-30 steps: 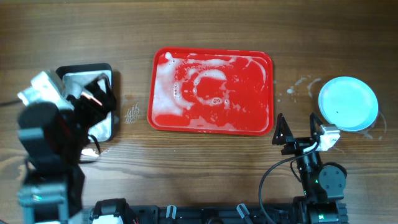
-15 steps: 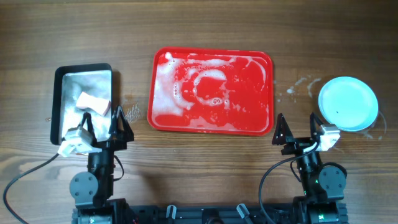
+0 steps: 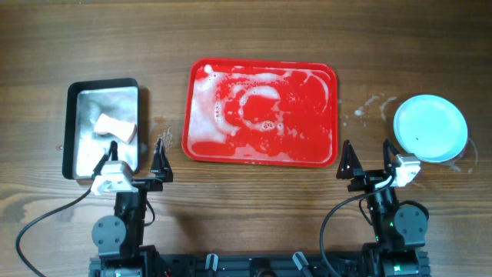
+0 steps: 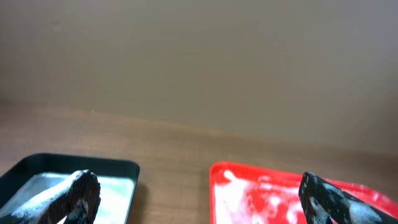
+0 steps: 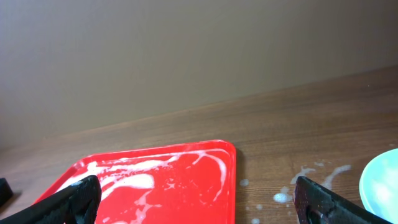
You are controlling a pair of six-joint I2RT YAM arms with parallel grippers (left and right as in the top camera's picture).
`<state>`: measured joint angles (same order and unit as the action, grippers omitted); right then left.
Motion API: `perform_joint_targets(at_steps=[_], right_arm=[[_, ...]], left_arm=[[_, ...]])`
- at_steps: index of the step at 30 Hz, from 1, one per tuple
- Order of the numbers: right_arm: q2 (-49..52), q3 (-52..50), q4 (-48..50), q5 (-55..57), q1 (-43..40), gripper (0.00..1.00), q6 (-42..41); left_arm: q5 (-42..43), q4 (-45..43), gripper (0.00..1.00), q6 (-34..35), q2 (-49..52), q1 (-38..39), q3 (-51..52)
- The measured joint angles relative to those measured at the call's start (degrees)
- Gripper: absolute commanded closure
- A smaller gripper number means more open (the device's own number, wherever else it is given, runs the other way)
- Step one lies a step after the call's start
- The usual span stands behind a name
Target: Clean dirty plates on tray and stack at the side
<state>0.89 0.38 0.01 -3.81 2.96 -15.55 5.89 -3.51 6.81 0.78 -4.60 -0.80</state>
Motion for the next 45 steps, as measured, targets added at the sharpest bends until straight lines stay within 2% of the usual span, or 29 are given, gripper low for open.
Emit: perform_joint_targets(at_steps=[5,45], right_arm=[[0.0,0.0,0.0,0.0,0.0,0.0,0.0],[0.0,0.0,0.0,0.0,0.0,0.0,0.0]], left_arm=[[0.07,7.19,0.0,-1.9,0.02,0.0,0.22],[0.07,7.19,0.0,-2.25,0.0,0.0,0.2]])
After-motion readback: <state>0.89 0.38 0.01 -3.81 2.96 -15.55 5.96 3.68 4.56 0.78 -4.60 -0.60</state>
